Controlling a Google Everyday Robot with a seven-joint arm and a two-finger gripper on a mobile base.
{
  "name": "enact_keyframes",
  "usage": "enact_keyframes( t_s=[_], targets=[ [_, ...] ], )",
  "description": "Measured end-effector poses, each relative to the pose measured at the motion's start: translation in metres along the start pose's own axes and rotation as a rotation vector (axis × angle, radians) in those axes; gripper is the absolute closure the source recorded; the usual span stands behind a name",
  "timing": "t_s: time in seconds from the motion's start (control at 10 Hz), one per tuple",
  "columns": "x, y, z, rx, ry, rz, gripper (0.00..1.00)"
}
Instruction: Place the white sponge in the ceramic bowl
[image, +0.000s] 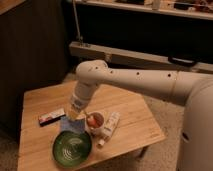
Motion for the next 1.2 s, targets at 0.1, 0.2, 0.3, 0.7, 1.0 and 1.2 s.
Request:
enact_keyframes(
  t_s=[0.1, 0.2, 0.3, 0.7, 1.0, 1.2],
  targets=[
    [0.003, -0.001, 0.007, 0.013, 0.012, -0.009, 0.99],
    [0.006, 0.000, 0.014, 0.017, 0.023, -0.015, 0.99],
    [0.006, 0.005, 0.021, 0.011, 0.038, -0.027, 0.98],
    [0.006, 0.022, 0.026, -0.014, 0.067, -0.043, 0.65],
    [0.004, 0.032, 0.031, -0.028, 0.078, -0.054, 0.35],
    [0.002, 0.033, 0.032, -0.039, 0.081, -0.050, 0.22]
  ],
)
